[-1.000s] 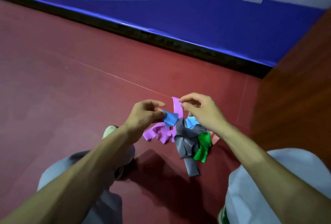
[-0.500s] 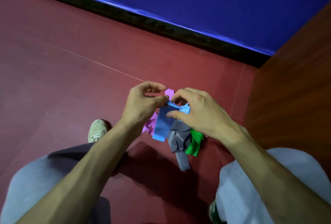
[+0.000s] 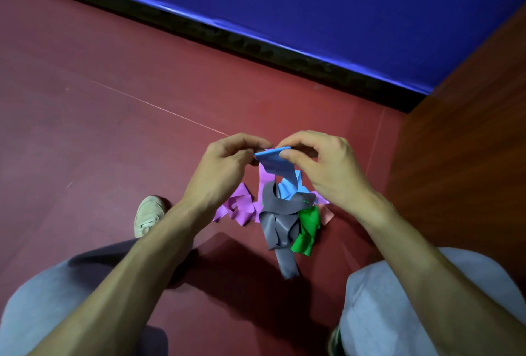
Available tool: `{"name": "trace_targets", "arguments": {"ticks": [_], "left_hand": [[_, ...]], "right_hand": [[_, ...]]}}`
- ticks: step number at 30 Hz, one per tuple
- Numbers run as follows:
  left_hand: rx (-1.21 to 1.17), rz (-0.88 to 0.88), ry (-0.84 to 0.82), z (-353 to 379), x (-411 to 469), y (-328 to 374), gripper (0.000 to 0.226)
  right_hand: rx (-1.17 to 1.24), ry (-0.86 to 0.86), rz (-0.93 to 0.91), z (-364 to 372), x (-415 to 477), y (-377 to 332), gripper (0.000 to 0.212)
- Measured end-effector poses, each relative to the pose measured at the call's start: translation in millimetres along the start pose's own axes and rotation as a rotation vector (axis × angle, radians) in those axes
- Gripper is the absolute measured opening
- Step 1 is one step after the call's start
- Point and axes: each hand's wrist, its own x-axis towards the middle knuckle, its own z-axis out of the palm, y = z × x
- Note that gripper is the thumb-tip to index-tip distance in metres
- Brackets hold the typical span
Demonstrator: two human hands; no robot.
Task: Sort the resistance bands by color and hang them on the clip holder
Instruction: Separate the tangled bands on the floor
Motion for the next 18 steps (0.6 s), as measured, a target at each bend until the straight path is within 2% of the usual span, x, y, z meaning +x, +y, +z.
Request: {"name": "trace_targets", "arguments": {"ticks": [4,7,13,15,18], "left_hand": [[-0.027,0.029,-0.019,-1,-3,3,0.025],[-0.019,0.092,-0.051,0,-3,0,0.01],[0.22,0.291,0.085,-1,-1,-2,0.019],[0.202,0.321,0.103,-1,-2,0,0.017],[0.116,0.332,0.114,-5,-2,3,0.019]], "right_hand": [[0.119,0.008,0.101,-2,2,-1,0.025],[0.186,0.009,0.131,-3,3,-4,0.026],[0.339,0.08,0.17,3,5,-5,0.012],[0.358,0.083,0.203,5,8,-2,0.022],[0.309,-0.009,0.229,10,10,2,0.056]]}}
